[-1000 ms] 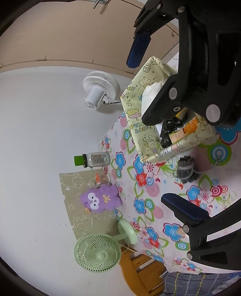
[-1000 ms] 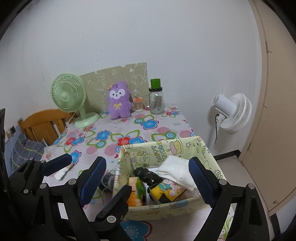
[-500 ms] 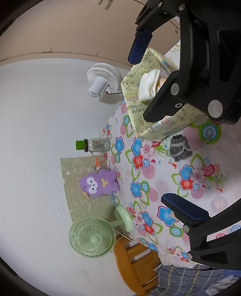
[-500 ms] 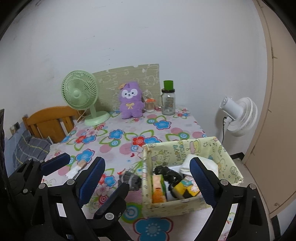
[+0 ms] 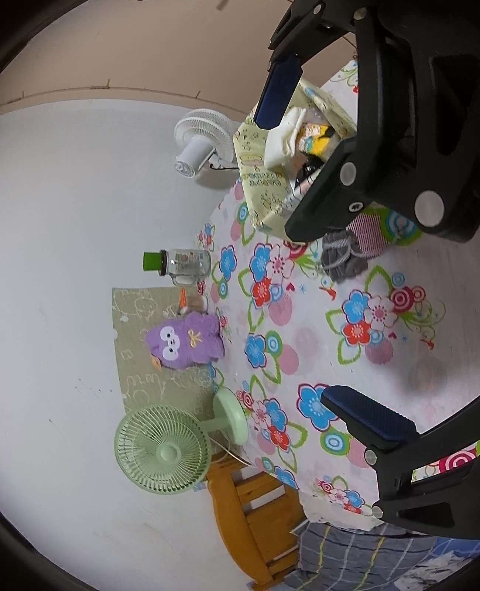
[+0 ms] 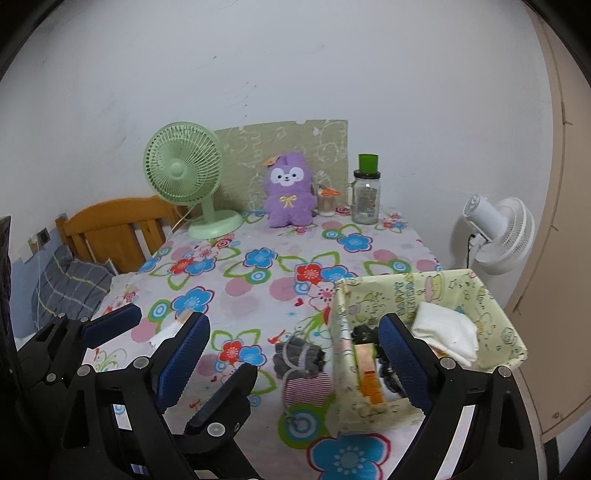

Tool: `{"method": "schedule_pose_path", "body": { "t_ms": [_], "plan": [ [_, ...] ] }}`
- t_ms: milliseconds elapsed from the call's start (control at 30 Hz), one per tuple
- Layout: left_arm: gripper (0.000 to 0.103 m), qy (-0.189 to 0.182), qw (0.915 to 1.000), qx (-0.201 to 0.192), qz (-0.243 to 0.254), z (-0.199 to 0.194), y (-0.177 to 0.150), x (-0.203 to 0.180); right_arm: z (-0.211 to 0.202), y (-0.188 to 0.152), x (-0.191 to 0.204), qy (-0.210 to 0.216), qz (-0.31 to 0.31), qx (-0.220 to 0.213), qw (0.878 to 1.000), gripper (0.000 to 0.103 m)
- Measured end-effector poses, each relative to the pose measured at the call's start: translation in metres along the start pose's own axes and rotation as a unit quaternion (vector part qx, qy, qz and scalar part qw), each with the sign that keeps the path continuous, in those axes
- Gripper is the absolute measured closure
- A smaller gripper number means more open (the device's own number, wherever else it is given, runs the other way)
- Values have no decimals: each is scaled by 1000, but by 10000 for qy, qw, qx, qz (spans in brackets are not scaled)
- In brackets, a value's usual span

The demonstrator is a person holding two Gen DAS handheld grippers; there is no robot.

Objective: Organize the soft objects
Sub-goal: 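Withdraw both tools from the fabric box toward the table, then lower the right tool onto the grey mesh sponge and close it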

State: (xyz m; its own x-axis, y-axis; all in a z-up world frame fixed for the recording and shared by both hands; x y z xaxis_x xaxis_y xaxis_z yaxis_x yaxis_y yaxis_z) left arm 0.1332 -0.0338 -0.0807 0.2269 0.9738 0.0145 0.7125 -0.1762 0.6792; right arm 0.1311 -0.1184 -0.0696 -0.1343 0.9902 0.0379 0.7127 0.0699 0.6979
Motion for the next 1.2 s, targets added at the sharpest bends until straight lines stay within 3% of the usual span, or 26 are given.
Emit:
{"method": "schedule_pose_path", "body": {
  "t_ms": [567, 733, 1100, 1200],
  "plan": [
    [0, 206, 9991, 338, -177, 38, -17, 39, 51, -8, 29, 85, -112, 344, 9993, 10],
    [1, 290, 9985, 408, -236, 47, -20, 50, 63, -7, 31, -195, -79, 311, 9993, 15],
    [1, 388, 9968, 638, -290, 72, -25, 67, 98, -15, 30, -216, 219, 712, 9970, 23],
    [1, 457, 9960, 724, -259, 80, -28, 70, 105, -17, 31, -408, 173, 715, 9965, 25]
  ]
}}
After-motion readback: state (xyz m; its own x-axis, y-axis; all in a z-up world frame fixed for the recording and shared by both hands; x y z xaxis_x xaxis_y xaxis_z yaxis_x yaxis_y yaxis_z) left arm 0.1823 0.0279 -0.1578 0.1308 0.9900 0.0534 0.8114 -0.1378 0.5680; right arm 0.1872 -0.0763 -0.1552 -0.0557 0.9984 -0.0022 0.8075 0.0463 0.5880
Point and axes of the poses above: each gripper's, at about its wrist camera, not at the fingertips, and z roughly the way its jaws point, x to its left, y to its top, the point moved 8 cm from there along z, roughly the way its jaws point, and after that the axes turned 13 degrees about x, right-handed, at the moved point
